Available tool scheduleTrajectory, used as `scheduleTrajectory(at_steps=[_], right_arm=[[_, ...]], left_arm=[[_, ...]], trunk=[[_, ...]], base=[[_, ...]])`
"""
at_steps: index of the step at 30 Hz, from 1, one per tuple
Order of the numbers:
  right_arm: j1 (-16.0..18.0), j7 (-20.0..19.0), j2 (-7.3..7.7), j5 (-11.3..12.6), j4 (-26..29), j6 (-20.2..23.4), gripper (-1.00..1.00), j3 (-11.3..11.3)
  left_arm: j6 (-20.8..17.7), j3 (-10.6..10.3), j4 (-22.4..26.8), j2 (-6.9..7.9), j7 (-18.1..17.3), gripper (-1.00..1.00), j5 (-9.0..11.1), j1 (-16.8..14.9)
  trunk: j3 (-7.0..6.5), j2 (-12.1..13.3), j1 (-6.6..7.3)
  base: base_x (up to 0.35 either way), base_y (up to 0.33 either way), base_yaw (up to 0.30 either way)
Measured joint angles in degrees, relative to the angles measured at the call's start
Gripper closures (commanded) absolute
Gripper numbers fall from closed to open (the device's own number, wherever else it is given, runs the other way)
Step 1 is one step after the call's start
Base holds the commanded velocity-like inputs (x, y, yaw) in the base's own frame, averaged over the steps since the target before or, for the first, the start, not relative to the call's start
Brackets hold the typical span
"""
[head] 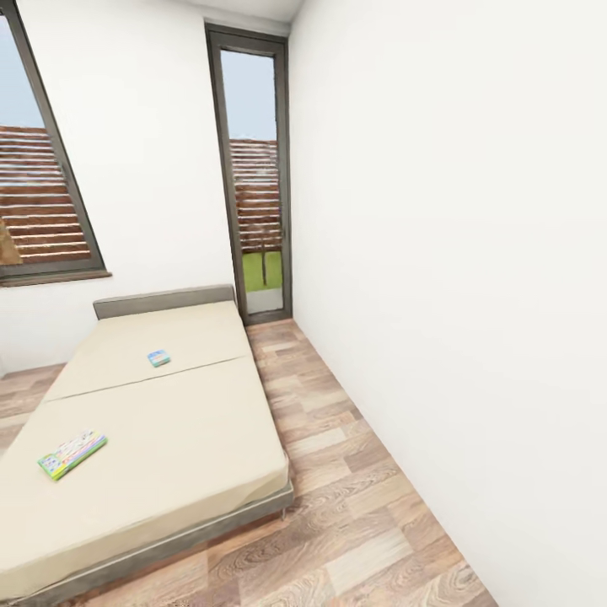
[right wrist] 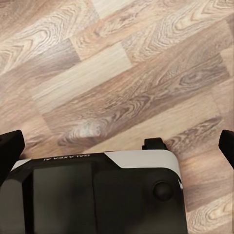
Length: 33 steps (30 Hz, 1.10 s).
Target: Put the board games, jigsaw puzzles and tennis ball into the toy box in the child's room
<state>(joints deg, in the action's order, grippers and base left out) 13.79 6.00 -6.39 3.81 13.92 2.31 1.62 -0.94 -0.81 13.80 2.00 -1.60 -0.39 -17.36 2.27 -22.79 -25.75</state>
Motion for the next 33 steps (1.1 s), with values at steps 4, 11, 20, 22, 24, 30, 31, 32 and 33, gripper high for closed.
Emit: scheduleTrajectory(at_steps=[4,11,20,22,24,30,31,32,33], right_arm=[[0.0,0.1,0.0,0.0,0.0,0.0,-1.0,0.0],[0.0,0.2,0.0,0.0,0.0,0.0,-1.0,0.0],[0.0,0.2,-0.64,-0.1,0.0,0.0,-1.0,-0.1],[0.0,0.2,-0.71,-0.1,0.0,0.0,-1.0,-0.1],[0.0,0.2,-0.75,-0.1,0.0,0.0,-1.0,-0.1],[0.0,0.2,-0.78,-0.1,0.0,0.0,-1.0,-0.1],[0.0,0.2,-0.79,-0.1,0.1,0.0,-1.0,-0.1],[0.0,0.2,-0.79,-0.1,0.1,0.0,-1.0,-0.1],[0.0,0.1,-0.79,-0.1,0.1,0.0,-1.0,-0.1]], left_arm=[[0.0,0.1,0.0,-0.03,0.0,-1.0,0.1,0.0],[0.0,0.6,0.1,-0.28,0.1,-1.0,0.4,0.0],[-0.2,0.9,0.0,-0.3,0.1,-1.0,0.5,0.0],[-0.3,1.0,0.0,-0.32,0.1,-1.0,0.5,0.0],[-0.4,1.0,0.0,-0.3,0.1,-1.0,0.6,0.0],[-0.5,1.1,0.1,-0.1,-0.1,-1.0,0.6,0.0],[-0.5,1.1,0.1,-0.07,-0.1,-1.0,0.6,0.0],[-0.5,1.1,0.1,-0.03,-0.1,-1.0,0.6,0.0],[-0.5,1.1,0.3,0.04,-0.2,-1.0,0.7,0.0]], trunk=[[0.29,0.0,0.0],[0.81,0.0,0.0],[1.47,0.0,0.0],[1.61,0.0,0.0],[1.76,0.0,0.0],[2.18,0.0,0.0],[2.23,0.0,0.0],[2.27,0.0,0.0],[2.29,0.0,0.0]], base=[[0.0,0.0,0.202],[0.0,0.0,0.202],[0.0,0.0,0.202],[0.0,0.0,0.202],[0.0,0.0,0.201],[0.0,0.0,0.176],[0.0,0.0,0.099],[0.0,0.0,0.063],[0.0,0.0,0.051]])
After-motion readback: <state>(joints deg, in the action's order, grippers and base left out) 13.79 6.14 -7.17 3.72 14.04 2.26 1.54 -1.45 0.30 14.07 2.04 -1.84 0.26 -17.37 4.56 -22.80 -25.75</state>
